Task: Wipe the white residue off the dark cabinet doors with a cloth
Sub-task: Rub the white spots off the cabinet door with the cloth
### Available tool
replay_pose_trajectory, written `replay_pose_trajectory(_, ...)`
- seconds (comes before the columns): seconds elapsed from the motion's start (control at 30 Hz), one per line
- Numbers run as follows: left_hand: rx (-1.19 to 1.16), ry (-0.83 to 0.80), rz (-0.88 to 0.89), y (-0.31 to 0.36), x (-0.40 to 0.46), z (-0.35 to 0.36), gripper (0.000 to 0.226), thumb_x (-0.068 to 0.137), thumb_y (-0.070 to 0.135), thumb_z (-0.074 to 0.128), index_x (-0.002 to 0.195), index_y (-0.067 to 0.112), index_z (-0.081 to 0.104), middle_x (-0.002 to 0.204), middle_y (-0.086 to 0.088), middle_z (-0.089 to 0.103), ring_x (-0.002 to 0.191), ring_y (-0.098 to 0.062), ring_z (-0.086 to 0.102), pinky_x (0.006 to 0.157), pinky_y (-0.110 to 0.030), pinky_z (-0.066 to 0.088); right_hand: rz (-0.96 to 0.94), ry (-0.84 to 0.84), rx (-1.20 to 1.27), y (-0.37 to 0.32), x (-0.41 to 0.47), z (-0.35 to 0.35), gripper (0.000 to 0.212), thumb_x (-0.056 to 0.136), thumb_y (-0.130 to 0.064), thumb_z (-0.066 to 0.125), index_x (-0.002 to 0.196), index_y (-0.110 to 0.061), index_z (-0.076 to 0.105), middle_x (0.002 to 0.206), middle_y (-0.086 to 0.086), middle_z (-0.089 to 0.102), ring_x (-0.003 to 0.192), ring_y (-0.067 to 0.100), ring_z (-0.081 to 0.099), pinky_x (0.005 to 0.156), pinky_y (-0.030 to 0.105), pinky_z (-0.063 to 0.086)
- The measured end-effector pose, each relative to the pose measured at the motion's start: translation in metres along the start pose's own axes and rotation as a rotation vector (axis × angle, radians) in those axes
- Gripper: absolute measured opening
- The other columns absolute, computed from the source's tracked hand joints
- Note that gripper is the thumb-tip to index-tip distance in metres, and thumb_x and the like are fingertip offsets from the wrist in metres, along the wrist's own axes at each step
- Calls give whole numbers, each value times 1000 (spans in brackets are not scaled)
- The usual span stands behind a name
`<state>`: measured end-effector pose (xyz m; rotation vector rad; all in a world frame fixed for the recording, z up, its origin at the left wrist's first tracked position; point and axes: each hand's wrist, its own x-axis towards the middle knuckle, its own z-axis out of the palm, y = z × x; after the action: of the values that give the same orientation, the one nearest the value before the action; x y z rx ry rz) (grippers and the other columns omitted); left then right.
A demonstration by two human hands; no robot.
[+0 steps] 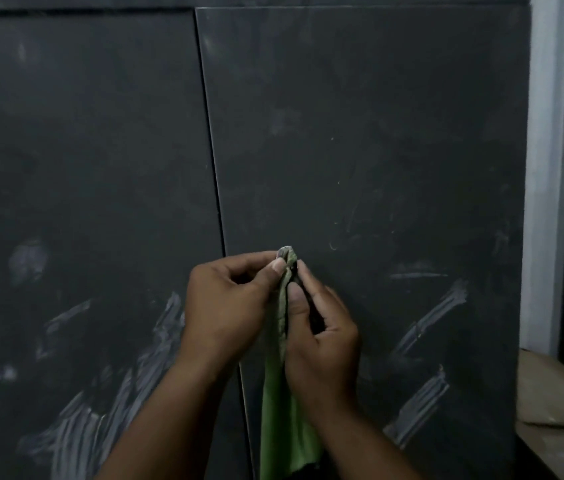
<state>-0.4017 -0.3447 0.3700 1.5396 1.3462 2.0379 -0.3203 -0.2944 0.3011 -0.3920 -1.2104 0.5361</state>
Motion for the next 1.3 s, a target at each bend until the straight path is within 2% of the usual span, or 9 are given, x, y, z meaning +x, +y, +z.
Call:
replay_pose_trajectory(0.17, 57, -40, 38, 8, 11, -7, 9, 92, 13, 77, 96, 18, 83, 89, 4, 81, 89, -12, 78, 85, -36, 65, -30, 66, 39, -11, 9, 10, 31, 91, -19, 75, 122, -13, 75, 100, -6, 69, 90, 3, 69, 75, 11, 50)
replay_pose_trajectory(0.27, 436, 155, 338, 8, 31, -24, 16, 97, 27, 72, 111, 27, 79, 99, 13, 75, 97, -9, 71, 86, -33, 60, -132, 98, -122, -13, 37, 10, 25, 92, -12, 77, 117, -12, 77, 94, -7, 66, 82, 5, 65, 71, 9, 47)
replay_pose_trajectory(0.37, 858, 328, 615, 5, 62, -42, 39, 101, 36, 63, 137, 23, 66, 131, -4, 58, 129, -28, 49, 104, -37, 41, -268, 131, -298, -13, 76, 16, 19, 91, -6, 77, 110, -4, 79, 89, 1, 63, 77, 1, 58, 73, 4, 43)
replay_pose_trajectory(0.5, 1122, 264, 637, -13, 87, -44, 61, 106, 47, 51, 162, 28, 35, 173, -8, 13, 161, -32, 3, 128, -51, 7, -352, 40, -371, 1, 88, 26, 11, 96, -8, 73, 89, 0, 76, 83, 1, 56, 71, -4, 55, 64, 9, 44)
replay_pose_trajectory(0.57, 1157, 267, 646, -25, 91, -42, 65, 107, 51, 44, 165, 32, 22, 175, -6, 0, 161, -31, -6, 129, -51, -2, -437, -36, -483, 15, 70, 26, 11, 98, -13, 72, 93, -5, 77, 81, 3, 56, 68, 12, 57, 59, 33, 51)
replay_pose_trajectory(0.63, 1184, 300, 668, -34, 94, -41, 65, 108, 52, 38, 166, 33, 15, 175, -6, -2, 161, -30, -8, 129, -51, -4, -496, -95, -539, 29, 55, 20, 9, 97, -8, 72, 102, -7, 79, 82, 5, 57, 68, 24, 58, 57, 42, 51)
replay_pose_trajectory(0.9, 1232, 415, 747, -49, 100, -39, 61, 110, 53, 31, 166, 33, 19, 175, -7, 8, 161, -32, 2, 129, -50, 1, -513, 142, -485, 23, 94, 24, 7, 94, -9, 74, 90, -8, 79, 80, 7, 63, 67, 30, 61, 57, 44, 51)
replay_pose_trajectory(1.13, 1213, 419, 780, -54, 102, -41, 64, 109, 57, 30, 166, 32, 17, 175, -7, 8, 161, -32, 3, 130, -50, 1, -611, -55, -593, 34, 57, 23, 5, 96, -11, 74, 98, -10, 79, 86, 3, 65, 71, 25, 58, 60, 41, 50)
replay_pose_trajectory(1.3, 1198, 421, 767, -54, 101, -40, 67, 107, 60, 33, 166, 33, 17, 175, -5, 7, 161, -31, 2, 129, -51, 1, -509, 35, -595, 24, 78, 14, 4, 93, -13, 75, 96, -15, 77, 91, 2, 69, 80, 28, 64, 67, 42, 54)
